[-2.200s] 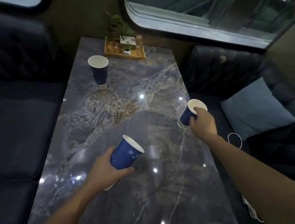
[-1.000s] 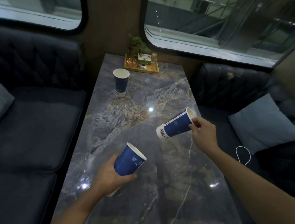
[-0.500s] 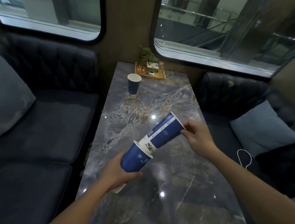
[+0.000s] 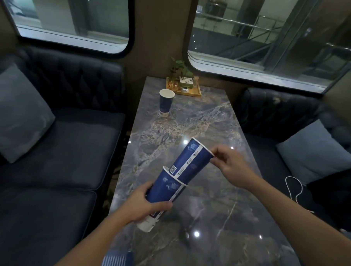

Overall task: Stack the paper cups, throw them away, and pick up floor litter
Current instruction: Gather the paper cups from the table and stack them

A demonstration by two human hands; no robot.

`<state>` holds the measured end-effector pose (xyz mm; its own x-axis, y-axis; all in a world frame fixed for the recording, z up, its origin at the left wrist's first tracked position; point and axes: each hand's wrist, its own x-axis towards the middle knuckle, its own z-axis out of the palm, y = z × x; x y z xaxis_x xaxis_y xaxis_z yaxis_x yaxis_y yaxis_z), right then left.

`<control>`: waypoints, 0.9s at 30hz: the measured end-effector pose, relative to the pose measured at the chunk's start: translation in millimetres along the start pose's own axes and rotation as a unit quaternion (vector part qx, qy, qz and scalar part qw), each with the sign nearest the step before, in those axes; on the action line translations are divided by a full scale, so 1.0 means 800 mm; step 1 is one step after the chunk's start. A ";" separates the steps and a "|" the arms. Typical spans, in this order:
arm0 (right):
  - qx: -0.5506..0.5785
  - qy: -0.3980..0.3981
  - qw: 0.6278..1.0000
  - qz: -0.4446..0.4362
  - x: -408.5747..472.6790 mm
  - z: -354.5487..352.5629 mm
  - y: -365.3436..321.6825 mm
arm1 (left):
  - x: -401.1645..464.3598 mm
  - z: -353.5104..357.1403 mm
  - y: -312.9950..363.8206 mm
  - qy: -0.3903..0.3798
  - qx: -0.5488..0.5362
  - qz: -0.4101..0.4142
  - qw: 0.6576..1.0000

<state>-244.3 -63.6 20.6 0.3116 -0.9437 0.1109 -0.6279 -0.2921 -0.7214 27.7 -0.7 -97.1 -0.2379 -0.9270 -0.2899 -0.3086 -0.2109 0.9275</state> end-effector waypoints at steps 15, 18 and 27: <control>0.026 -0.093 0.995 0.034 -0.022 0.055 -0.022 | -0.024 -0.003 -0.001 -0.023 -0.065 -0.001 0.998; 0.066 -0.127 0.989 0.030 -0.029 0.070 -0.033 | -0.023 -0.006 -0.005 -0.026 -0.070 -0.001 0.997; -0.017 -0.140 0.990 0.007 -0.036 0.110 -0.049 | -0.022 -0.013 -0.013 -0.010 -0.103 0.017 0.994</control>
<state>-165.9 -11.4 -14.9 0.4852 -0.8690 -0.0974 -0.6566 -0.2885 -0.6969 44.8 14.1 -98.9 -0.2633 -0.9288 -0.2607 -0.1054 -0.2410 0.9648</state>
